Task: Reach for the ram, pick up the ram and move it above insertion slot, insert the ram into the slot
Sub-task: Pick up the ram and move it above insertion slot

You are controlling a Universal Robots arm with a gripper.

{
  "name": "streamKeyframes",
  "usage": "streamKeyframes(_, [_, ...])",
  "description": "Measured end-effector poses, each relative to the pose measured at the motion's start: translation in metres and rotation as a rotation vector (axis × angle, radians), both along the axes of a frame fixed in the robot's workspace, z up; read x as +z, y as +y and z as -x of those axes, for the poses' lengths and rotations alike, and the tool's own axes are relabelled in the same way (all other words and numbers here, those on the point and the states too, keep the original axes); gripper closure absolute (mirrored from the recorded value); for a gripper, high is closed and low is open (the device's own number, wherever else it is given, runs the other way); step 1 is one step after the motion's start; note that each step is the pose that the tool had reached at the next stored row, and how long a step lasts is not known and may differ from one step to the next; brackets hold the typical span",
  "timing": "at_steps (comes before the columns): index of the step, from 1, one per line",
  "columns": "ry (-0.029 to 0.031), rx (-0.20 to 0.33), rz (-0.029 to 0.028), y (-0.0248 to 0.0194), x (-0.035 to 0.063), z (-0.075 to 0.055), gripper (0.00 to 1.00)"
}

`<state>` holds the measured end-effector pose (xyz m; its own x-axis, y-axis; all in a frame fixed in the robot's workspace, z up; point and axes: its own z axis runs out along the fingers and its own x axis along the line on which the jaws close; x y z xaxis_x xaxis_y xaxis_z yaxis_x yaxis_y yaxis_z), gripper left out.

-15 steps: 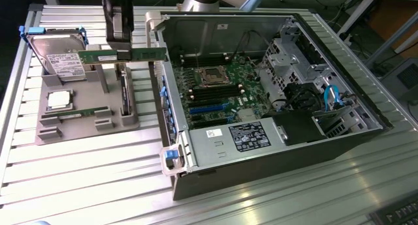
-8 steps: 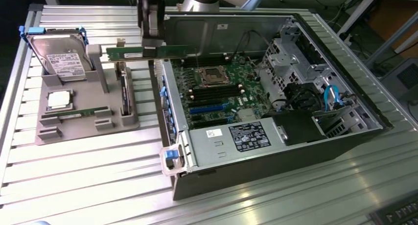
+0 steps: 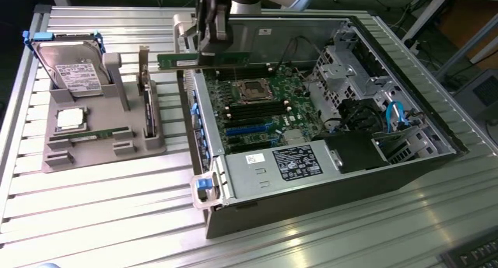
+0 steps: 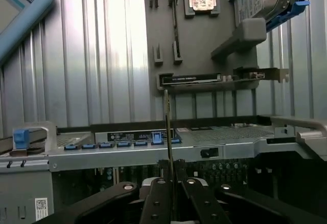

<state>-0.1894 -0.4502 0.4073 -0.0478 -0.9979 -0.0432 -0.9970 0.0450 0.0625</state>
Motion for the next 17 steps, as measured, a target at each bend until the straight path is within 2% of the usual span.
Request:
streamKeyframes(7, [0.0063, 0.007, -0.0001, 0.0, 0.0018, -0.027, 0.86])
streamKeyframes(13, [0.0167, 0.015, -0.0002, 0.0, 0.0041, -0.059, 0.86])
streamKeyframes(17, [0.0234, 0.019, -0.0004, 0.0, 0.005, -0.074, 0.86])
